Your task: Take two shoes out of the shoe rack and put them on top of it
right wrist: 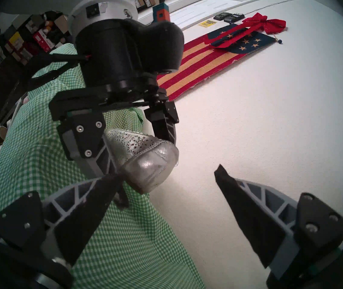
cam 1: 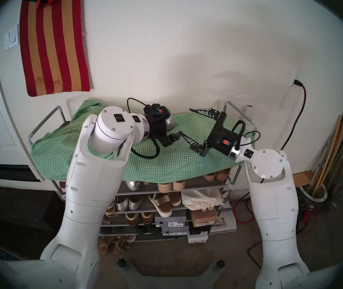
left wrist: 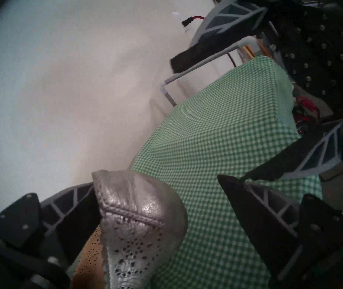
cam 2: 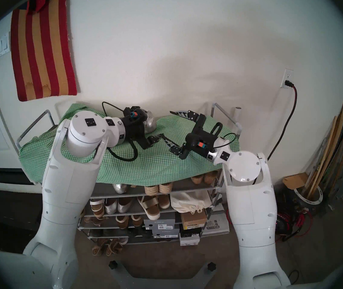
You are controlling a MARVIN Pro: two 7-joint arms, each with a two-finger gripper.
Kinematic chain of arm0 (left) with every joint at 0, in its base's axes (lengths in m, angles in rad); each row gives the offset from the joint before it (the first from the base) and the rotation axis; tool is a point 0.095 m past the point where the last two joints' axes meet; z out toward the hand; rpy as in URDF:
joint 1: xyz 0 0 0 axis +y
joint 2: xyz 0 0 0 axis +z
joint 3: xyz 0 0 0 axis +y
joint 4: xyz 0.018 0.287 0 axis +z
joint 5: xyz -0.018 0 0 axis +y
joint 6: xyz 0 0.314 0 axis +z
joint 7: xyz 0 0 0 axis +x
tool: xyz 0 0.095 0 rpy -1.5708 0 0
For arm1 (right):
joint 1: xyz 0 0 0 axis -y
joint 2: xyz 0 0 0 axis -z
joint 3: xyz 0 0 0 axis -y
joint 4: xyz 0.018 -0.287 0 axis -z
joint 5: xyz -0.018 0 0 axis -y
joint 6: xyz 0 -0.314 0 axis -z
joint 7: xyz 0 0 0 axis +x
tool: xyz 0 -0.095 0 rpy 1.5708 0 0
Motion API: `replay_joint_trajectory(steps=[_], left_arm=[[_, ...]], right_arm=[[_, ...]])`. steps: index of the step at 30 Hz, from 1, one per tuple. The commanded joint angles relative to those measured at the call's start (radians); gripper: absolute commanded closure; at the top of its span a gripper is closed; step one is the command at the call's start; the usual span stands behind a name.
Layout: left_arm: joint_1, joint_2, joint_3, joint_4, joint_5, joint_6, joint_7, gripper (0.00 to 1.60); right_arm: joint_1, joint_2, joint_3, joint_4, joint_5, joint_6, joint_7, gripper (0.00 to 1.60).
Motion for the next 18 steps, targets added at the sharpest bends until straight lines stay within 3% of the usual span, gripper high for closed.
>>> replay_joint_trajectory(steps=[1,2,3,7,9,11,12,13,16,18], left_arm=[[-0.03,0.132,-0.029,0.001,-0.01,0.005,-0.143,0.0],[-0.009,0.11,-0.053,0.007,-0.003,-0.008,-0.127,0.0],[-0.005,0.14,-0.057,0.01,-0.007,-0.002,-0.165,0.0],[0.047,0.167,-0.074,0.029,0.028,-0.014,-0.214,0.0],[0.085,0.216,-0.087,0.044,0.054,-0.034,-0.286,0.0],[0.098,0.217,-0.1,0.04,0.058,-0.043,-0.291,0.0],[0.099,0.269,-0.102,0.022,0.039,-0.058,-0.311,0.0],[0.105,0.237,-0.134,0.017,0.058,-0.077,-0.326,0.0],[0.103,0.263,-0.173,-0.024,0.036,-0.118,-0.292,0.0],[0.106,0.243,-0.222,-0.055,0.022,-0.16,-0.23,0.0]], right_arm=[[0.0,0.001,-0.001,0.0,-0.002,0.0,0.001,0.0],[0.0,0.001,-0.001,0.0,-0.002,0.0,0.001,0.0],[0.0,0.001,-0.001,0.0,-0.002,0.0,0.001,0.0],[0.0,0.001,-0.001,0.0,-0.001,0.0,0.001,0.0],[0.0,0.001,0.0,0.0,-0.001,0.0,0.001,0.0],[0.0,0.001,-0.001,0.0,-0.001,0.0,0.001,0.0],[0.0,0.001,-0.001,0.0,-0.002,0.0,0.001,0.0],[0.0,0.001,-0.001,0.0,-0.002,0.0,0.001,0.0],[0.0,0.001,-0.001,0.0,-0.002,0.0,0.001,0.0],[0.0,0.001,-0.001,0.0,-0.002,0.0,0.001,0.0]])
